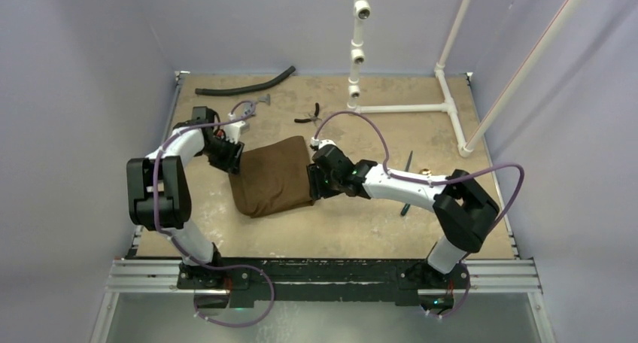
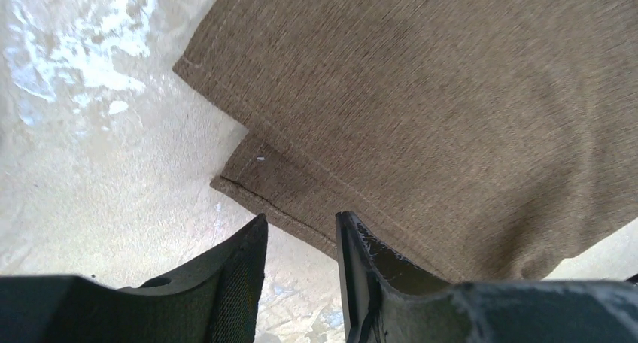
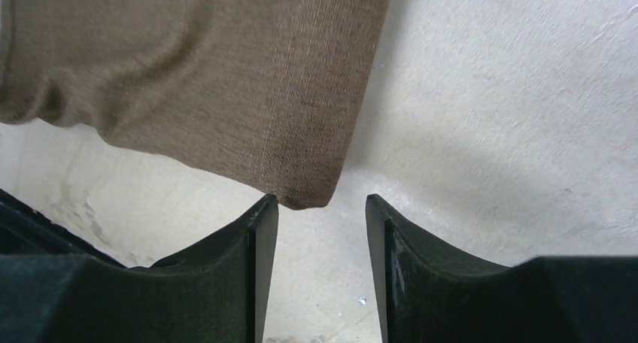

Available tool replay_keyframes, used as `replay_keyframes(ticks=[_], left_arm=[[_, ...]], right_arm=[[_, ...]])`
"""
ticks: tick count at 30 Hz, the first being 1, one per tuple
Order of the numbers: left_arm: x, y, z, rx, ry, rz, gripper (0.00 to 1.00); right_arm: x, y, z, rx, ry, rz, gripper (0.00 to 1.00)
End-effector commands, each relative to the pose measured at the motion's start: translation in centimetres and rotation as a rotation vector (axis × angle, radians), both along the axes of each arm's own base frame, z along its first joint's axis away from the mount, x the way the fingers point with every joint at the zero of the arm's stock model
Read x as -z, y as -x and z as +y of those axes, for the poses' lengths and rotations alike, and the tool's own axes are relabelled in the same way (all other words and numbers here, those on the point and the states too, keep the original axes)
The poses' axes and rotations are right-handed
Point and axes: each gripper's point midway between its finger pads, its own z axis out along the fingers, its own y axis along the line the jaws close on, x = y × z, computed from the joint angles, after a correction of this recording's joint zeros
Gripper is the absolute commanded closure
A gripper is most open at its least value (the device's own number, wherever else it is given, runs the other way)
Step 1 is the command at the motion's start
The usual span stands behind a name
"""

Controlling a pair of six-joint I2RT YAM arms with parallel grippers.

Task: Fold the napkin into a case and place the utensils inside
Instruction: Rotate the square-folded napkin at the center of the board.

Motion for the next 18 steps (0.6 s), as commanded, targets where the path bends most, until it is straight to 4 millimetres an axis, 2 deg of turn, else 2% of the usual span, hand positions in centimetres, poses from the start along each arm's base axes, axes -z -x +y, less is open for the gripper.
replay_keyframes(ticks=[1,4,6,8,9,11,12,14,16,18], left_arm=[[-3.8,-2.1,-1.0,0.013,0.024,-0.108,0.63],[-4.1,-1.9,-0.7,0.018,0.008,-0.1,0.66],[-4.1,-1.4,-0.5,0.021,-0.009,-0.092,0.67],[-3.7,-1.0,-0.2,0.021,-0.026,-0.079,0.67],[-3.5,-0.9,0.0,0.017,-0.036,-0.076,0.67],[-3.0,-1.0,0.3,0.01,-0.055,-0.071,0.69],[-2.8,-1.1,0.5,0.006,-0.062,-0.069,0.7],[-2.9,-1.6,0.6,0.001,-0.067,-0.073,0.7],[-3.2,-2.2,0.8,-0.006,-0.075,-0.088,0.71],[-3.2,-2.3,1.0,-0.012,-0.089,-0.087,0.71]], right_arm=[[-4.5,-2.4,1.5,0.073,-0.146,-0.106,0.52],[-5.0,-2.8,2.7,0.035,-0.162,-0.117,0.53],[-3.9,-3.1,3.2,0.003,-0.128,-0.109,0.47],[-2.5,-2.7,3.2,-0.011,-0.116,-0.085,0.46],[-1.6,-2.4,2.9,-0.007,-0.103,-0.072,0.53],[0.5,-1.2,1.8,0.021,-0.073,-0.001,0.88],[1.5,-1.0,1.0,0.043,-0.05,0.01,0.98],[3.0,-0.3,-0.2,0.075,-0.021,0.031,1.0],[4.4,0.4,-1.1,0.095,-0.007,0.058,0.95],[5.6,1.2,-1.8,0.108,0.006,0.087,0.94]])
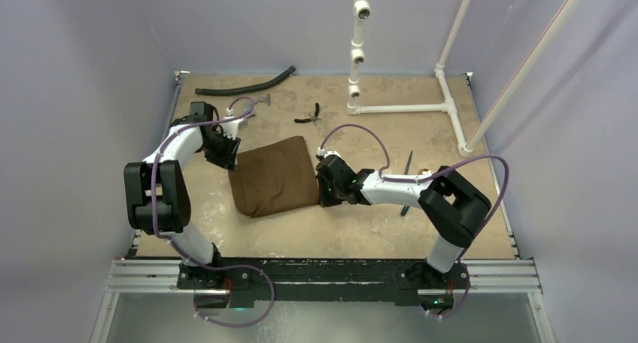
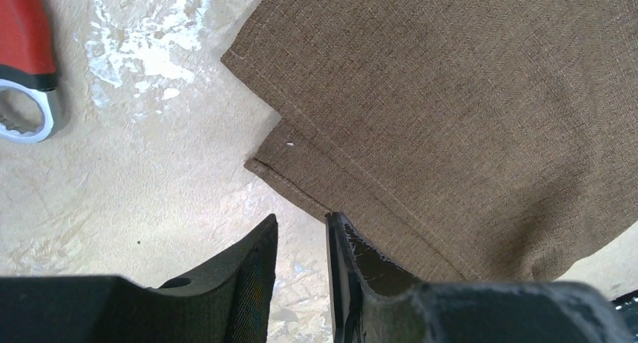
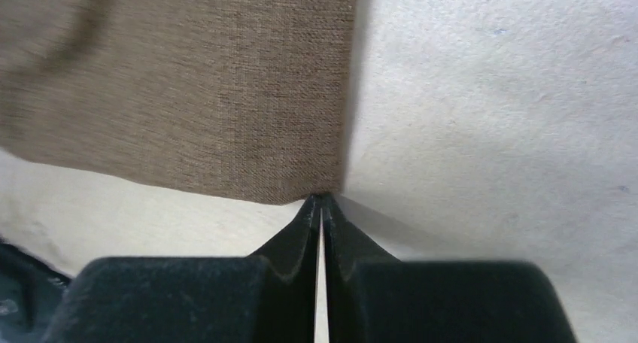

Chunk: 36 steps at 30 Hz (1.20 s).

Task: Fold the napkin into a case and place the utensils inside
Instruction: Rotate the square-folded napkin at the center of the board.

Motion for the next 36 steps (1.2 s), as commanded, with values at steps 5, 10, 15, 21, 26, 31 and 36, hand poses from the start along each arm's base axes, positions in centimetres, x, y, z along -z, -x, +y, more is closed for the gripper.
replay_keyframes(ticks=[5,10,15,21,26,31,36], left_arm=[[0.5,0.1,1.3,-0.038,-0.067,-0.003,0.71],[1.1,0.5,1.5,-0.078,-0.068,0.015,0.64],[3.1,-1.0,1.8,-0.142,-0.07,0.017,0.66],[5.0,-2.9,0.9,-0.18,-0.014,0.038,0.71],[6.5,-3.7,0.4,-0.188,0.014,0.051,0.85],[6.5,-4.6,-1.2,-0.163,0.058,0.032,1.0],[5.2,-6.2,-4.8,-0.073,0.055,-0.022,1.0]], right_arm=[[1.5,0.8,-1.8,0.053,0.037,0.037,0.85],[-7.4,-3.9,-1.3,0.042,-0.021,-0.127,0.61],[-12.0,-8.2,1.0,-0.018,-0.08,-0.218,0.35],[-8.6,-14.7,3.5,-0.014,-0.081,-0.201,0.35],[-6.3,-17.4,4.4,-0.013,-0.11,-0.19,0.41],[-3.9,-16.1,3.9,0.0,-0.145,-0.151,0.67],[-2.9,-13.8,0.7,0.106,-0.137,-0.145,1.0]])
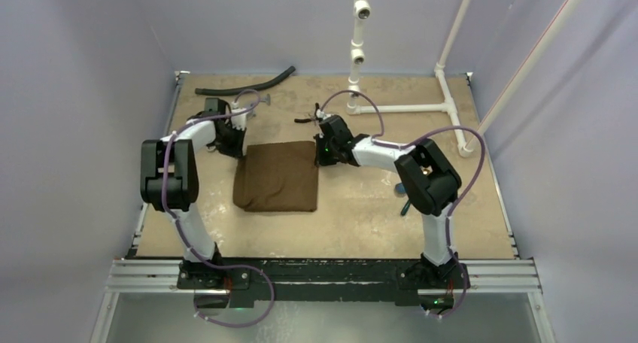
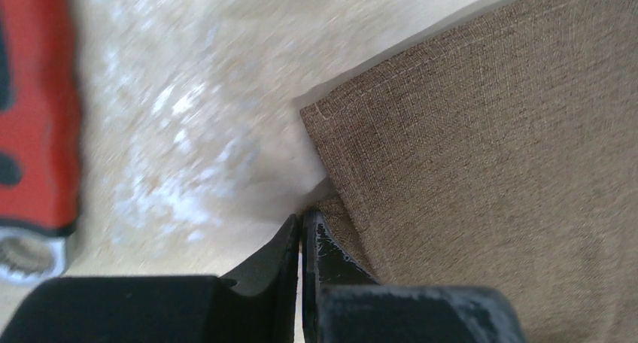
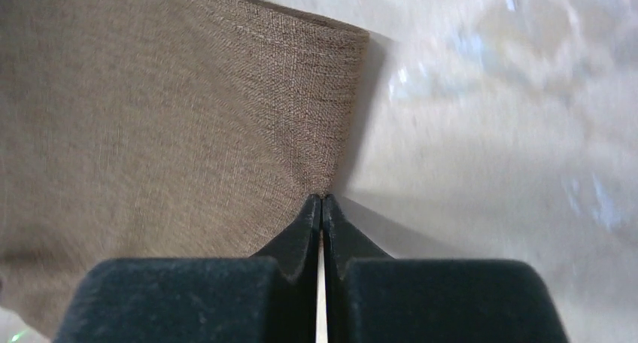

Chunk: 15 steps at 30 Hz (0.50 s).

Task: Fold the napkin into a case and place the utensils inside
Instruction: Rotate the square-folded napkin at the center of the board.

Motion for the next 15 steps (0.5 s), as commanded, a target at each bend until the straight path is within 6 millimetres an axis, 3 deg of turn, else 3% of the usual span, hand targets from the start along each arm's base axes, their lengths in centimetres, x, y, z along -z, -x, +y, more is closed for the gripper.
replay_keyframes(ticks=[1,4,7,11,15], left_arm=[[0.4,-1.0,-4.3,0.083,0.029,-0.011,1.0],[-2.2,-2.7,-6.0,0.113,0.031,-0.084,1.0],[-4.3,-3.6,-7.8,0.162,0.049,-0.143,1.0],[-5.1,-4.6,-7.8,0.202,-0.01,-0.175,0.97],[-5.4,-5.4,-6.9,0.215,-0.069,-0.207,0.73]], right_arm=[[-3.0,1.3,-1.4,0.082,-0.086,-0.066,1.0],[-2.7,2.8,-4.0,0.181,-0.08,-0.083,1.0],[-2.6,4.2,-5.2,0.201,-0.1,-0.093,1.0],[-1.8,5.6,-5.4,0.181,-0.079,-0.017,0.87],[-4.5,5.1,-4.9,0.165,-0.094,-0.045,0.6]])
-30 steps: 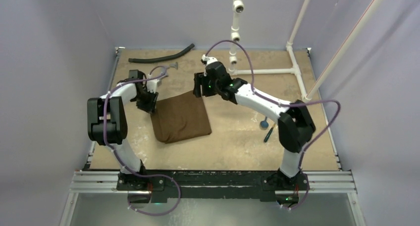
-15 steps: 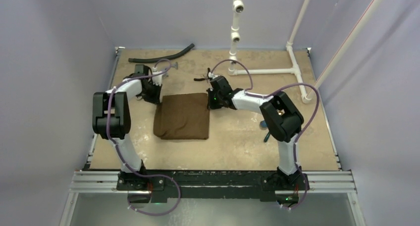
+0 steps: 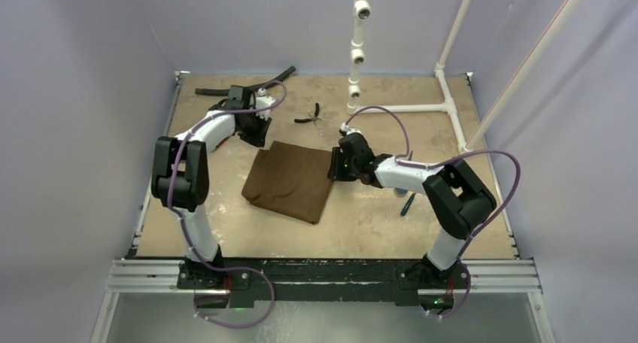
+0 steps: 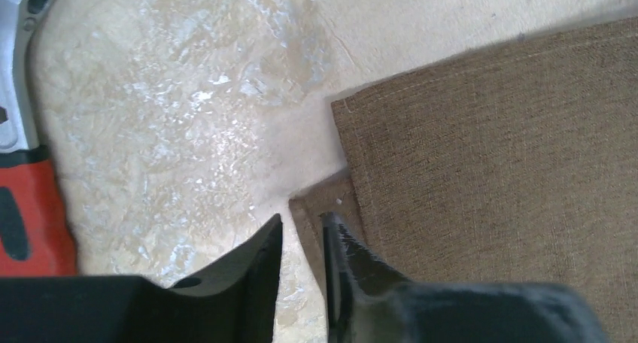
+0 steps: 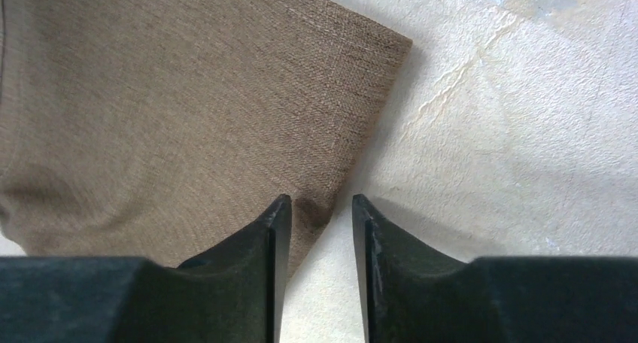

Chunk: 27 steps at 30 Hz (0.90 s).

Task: Fold the napkin into a case and place the utensils inside
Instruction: Rotate the square-folded napkin at the center of the board.

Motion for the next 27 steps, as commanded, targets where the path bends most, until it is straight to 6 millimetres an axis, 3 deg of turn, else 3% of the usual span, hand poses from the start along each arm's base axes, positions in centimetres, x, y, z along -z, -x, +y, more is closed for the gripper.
replay_keyframes(ticks=[1,4,5,7,10,15,17,19,23,27], left_arm=[[-2.4,-1.8,0.9,0.016,-0.052,-0.087,0.68],[-5.1,-1.3,0.5,0.035,-0.023,-0.121,0.44],[-6.1,-0.9,0.2,0.046,-0.008,-0.133,0.36],[-7.3,0.6,-0.6,0.082,0.042,-0.116,0.34],[-6.6,4.6,-1.8,0.143,0.11,-0.007,0.37],[-2.3,9.9,-1.2,0.194,0.086,0.118,0.46],[-1.1,11.4,-1.1,0.214,0.091,0.155,0.48],[-0.2,12.6,-0.9,0.238,0.087,0.171,0.5],[1.4,12.8,1.1,0.274,-0.034,0.131,0.58],[2.4,13.5,3.3,0.288,-0.146,0.089,0.67]], right_arm=[[-4.8,-1.2,1.0,-0.003,-0.041,-0.07,0.53],[-8.1,-2.2,0.7,-0.007,-0.022,-0.139,0.36],[-9.1,-2.6,0.7,-0.012,-0.018,-0.165,0.34],[-11.1,-4.0,1.3,-0.033,-0.01,-0.223,0.33],[-12.3,-6.1,3.3,-0.097,-0.004,-0.263,0.33],[-12.8,-8.6,7.0,-0.198,-0.036,-0.29,0.43],[-12.4,-8.3,8.1,-0.239,-0.071,-0.274,0.48],[-11.9,-7.8,8.8,-0.276,-0.107,-0.259,0.51],[-10.5,-8.1,9.5,-0.292,-0.103,-0.239,0.55],[-9.5,-8.6,12.0,-0.349,-0.117,-0.233,0.35]])
